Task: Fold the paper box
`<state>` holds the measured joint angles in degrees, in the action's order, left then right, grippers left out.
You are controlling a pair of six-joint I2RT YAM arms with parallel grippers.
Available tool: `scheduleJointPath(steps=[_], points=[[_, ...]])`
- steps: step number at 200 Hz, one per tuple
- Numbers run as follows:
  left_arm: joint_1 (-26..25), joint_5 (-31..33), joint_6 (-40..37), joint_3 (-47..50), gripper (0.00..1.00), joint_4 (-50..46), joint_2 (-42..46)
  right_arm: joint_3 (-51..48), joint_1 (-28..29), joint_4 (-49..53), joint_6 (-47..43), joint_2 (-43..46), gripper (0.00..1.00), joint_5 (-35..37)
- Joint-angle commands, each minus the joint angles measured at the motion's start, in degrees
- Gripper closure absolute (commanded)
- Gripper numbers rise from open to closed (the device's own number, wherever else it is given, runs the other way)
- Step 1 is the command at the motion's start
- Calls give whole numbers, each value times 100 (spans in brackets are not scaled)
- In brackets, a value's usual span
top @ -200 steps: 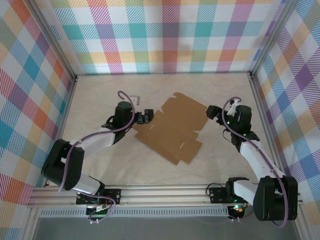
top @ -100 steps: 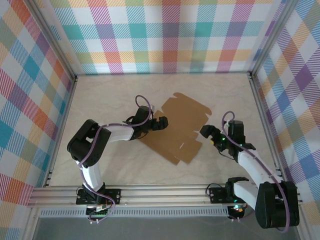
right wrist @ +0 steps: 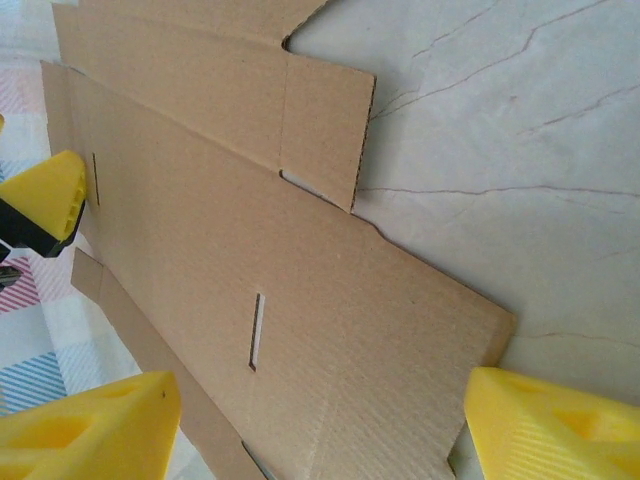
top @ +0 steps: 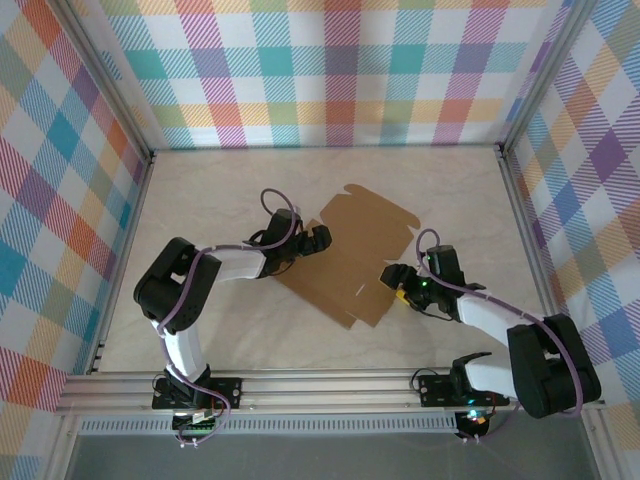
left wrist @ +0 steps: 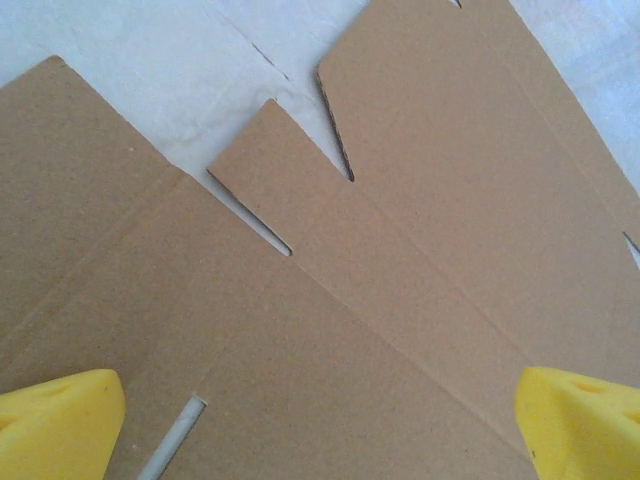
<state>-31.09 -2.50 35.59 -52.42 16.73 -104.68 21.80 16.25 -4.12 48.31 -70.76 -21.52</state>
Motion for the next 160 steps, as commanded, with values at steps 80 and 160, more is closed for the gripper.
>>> scheduleJointPath(steps=[80, 160], points=[[404, -321, -288, -1023, 0, -797, -760, 123, 397, -500, 119, -537, 32, 205], [521, -320, -156, -247, 0, -666, 228, 677, 389, -637, 40, -1062, 45, 238]])
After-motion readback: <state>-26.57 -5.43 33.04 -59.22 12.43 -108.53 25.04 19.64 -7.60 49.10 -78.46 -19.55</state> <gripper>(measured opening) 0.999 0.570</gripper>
